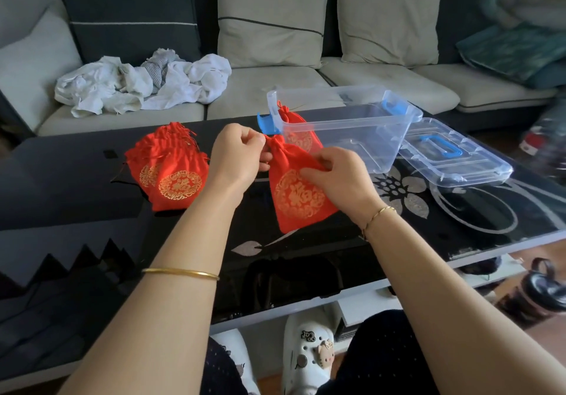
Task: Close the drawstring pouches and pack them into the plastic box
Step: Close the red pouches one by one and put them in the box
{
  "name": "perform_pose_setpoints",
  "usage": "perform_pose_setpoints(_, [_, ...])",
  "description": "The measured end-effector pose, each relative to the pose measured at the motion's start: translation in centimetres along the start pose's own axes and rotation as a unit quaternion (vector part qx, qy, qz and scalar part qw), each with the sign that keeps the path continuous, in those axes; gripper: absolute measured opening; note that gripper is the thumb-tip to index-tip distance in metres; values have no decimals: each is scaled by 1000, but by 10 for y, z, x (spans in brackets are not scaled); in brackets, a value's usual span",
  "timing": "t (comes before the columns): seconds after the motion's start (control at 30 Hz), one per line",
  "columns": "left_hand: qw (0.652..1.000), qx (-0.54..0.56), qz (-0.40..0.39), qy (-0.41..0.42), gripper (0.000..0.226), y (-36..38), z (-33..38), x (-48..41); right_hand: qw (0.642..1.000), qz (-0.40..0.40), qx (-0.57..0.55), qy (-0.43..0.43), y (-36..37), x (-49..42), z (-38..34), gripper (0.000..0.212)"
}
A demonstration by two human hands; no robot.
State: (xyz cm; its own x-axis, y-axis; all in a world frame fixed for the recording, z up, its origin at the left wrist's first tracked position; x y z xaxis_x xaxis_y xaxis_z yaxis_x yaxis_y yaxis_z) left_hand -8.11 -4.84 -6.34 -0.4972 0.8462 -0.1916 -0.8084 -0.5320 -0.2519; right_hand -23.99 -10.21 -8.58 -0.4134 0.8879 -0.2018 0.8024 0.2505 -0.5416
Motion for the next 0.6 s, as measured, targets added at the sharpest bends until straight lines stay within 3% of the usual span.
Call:
perform_pose_setpoints(0.27, [1000, 0, 8, -25, 10, 9, 22, -54, 992, 124, -24, 17, -72, -92, -27, 6])
perform_pose_setpoints(0.4, [999, -13, 3, -45, 17, 16, 20, -79, 990, 112, 58, 57, -69, -168, -25, 22])
perform_pose_setpoints(0.5, [998, -24, -5, -52, 20, 18, 12, -91, 969, -18, 229, 93, -38, -192, -18, 32])
perform_pose_setpoints(0.6, [998, -30, -6, -53, 24, 17, 3, -97, 902, -221, 346, 135, -1, -181, -5, 48])
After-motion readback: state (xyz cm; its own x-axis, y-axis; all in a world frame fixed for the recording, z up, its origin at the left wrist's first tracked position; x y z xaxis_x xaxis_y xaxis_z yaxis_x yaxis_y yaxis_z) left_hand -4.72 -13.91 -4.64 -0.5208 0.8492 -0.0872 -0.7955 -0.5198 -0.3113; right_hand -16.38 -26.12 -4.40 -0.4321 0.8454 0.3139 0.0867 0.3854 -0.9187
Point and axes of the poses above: each hand's wrist, its own x-axis away from the middle knuckle, its own y-axis out of the palm, z = x × y, the point moved 7 cm from there along -x, towards the middle knuckle, and after that the axes turned 4 degrees about -z, right-handed, at the moved point
